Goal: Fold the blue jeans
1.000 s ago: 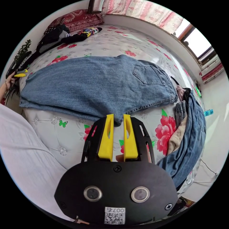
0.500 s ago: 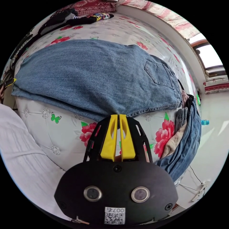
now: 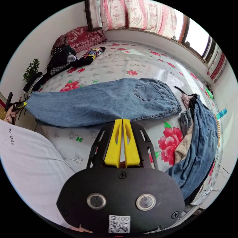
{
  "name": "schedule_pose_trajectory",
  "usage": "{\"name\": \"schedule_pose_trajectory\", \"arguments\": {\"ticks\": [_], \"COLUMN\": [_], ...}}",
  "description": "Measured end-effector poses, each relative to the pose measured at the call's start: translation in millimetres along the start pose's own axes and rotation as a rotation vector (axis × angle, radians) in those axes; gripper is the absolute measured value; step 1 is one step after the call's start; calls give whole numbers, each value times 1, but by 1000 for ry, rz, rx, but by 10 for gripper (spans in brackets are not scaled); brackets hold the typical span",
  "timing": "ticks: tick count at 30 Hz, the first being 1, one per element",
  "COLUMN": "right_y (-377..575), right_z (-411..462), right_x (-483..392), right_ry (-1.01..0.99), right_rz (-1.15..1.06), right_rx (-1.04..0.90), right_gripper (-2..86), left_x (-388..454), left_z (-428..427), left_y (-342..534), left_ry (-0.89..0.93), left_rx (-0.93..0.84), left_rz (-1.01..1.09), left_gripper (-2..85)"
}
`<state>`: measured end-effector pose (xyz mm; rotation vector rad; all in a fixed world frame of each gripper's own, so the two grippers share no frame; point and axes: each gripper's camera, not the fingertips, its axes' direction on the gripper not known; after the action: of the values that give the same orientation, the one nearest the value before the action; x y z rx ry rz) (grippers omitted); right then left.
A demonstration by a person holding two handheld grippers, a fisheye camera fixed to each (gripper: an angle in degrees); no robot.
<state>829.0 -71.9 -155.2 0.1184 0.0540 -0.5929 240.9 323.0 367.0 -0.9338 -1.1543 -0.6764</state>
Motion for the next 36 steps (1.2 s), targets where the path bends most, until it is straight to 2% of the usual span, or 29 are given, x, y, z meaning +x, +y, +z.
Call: {"name": "schedule_pose_trajectory", "arguments": {"ticks": [2,4,7,11,14,20,24,27,29,31,34,36], "right_y": [6,9,6,4,0,-12,-16,-20,-25,-32,-39,-46], "right_z": [10,29,57,60,62,61,69,75,77,80,84,77], "right_x": [16,27,26,30,37,35,29,25,21,15,6,-8], "right_ry": [-44,-78,-41,-36,-61,-60,-50,-59,-60,-59,-50,-19], "right_rz": [36,66,55,79,110,109,122,145,149,148,145,140], "right_rx": [-31,-85,-180,-174,-173,-157,-173,-186,-192,-205,-221,-196], "right_gripper": [-3,-3,-3,-3,-3,-2,-2,-2,-2,-2,-1,1], "left_x": [-36,-75,-113,-100,-101,-86,-78,-92,-93,-91,-99,-97], "left_z": [16,55,112,121,111,37,29,59,68,69,81,70], "left_y": [-6,-12,0,25,27,18,24,33,45,52,57,62], "left_ry": [42,10,5,-101,-118,81,37,48,86,61,5,-11], "left_rx": [-32,-81,-195,-148,-175,-6,27,-55,-37,-32,-127,-70], "left_rz": [-69,-164,-268,-149,-122,-74,-35,-76,-51,-18,-51,-53], "left_gripper": [-5,1,45,88,35,-6,1,64,112,115,72,26]}}
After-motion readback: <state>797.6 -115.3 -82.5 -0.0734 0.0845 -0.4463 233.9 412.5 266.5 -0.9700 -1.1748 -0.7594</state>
